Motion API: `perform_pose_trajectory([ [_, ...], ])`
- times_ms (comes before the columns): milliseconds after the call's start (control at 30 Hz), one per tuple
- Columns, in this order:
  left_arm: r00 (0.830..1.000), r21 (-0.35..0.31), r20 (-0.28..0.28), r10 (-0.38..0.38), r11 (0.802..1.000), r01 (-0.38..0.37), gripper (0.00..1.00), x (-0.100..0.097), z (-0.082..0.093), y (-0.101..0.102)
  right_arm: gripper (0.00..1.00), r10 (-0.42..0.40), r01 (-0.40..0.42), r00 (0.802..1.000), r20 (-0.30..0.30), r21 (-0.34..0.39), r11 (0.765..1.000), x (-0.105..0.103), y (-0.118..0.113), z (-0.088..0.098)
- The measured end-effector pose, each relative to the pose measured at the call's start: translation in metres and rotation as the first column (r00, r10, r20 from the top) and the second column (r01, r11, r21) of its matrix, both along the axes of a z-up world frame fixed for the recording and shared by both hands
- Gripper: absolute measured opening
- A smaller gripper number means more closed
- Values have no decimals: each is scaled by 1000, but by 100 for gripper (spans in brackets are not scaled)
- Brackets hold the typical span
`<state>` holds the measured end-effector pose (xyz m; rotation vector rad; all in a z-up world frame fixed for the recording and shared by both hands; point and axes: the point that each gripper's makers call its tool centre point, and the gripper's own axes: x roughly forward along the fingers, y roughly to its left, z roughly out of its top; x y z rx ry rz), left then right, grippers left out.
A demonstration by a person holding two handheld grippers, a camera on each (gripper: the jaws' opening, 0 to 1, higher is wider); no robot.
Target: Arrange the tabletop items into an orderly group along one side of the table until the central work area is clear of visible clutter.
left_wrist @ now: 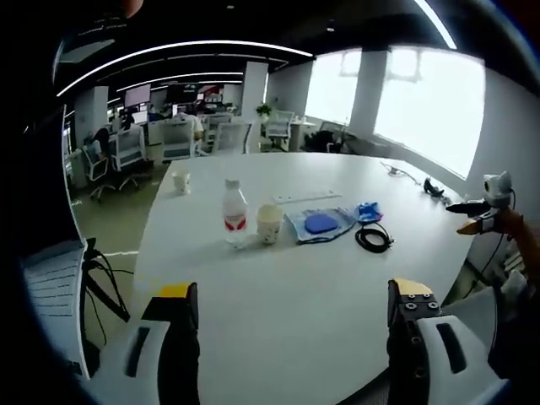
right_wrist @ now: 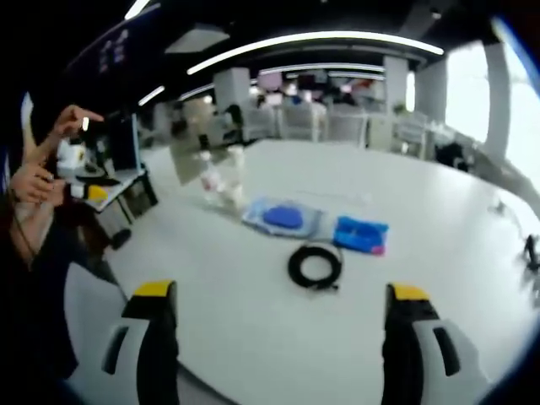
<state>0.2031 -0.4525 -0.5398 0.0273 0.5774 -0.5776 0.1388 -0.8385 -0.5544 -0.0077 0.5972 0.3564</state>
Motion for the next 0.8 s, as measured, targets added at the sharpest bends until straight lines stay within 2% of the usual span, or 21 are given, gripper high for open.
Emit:
perform_pose_trajectory([
  [333, 1000, -10, 29, 7, 1000, -7, 91, 5, 9, 0, 100, 22, -22, 1000, 0, 10, 1000, 3, -13, 5],
  [433, 1000, -4, 30, 3, 1000, -3, 91, 6, 9, -1, 100, 63, -63, 998, 11, 8, 998, 5, -21, 10],
  [567, 1000, 7, 24, -18, 1000, 18, 91, 7, 4, -6, 100, 58, -61, 997, 49, 63, 996, 12, -39, 18],
  [600, 999, 12, 24, -23, 1000, 23, 91, 7, 2, -7, 100, 43, -46, 998, 42, 74, 996, 12, -45, 18],
  [800, 999, 15, 19, -42, 999, 42, 90, 7, -1, -9, 100, 55, -59, 997, 61, 64, 996, 13, -57, 19],
])
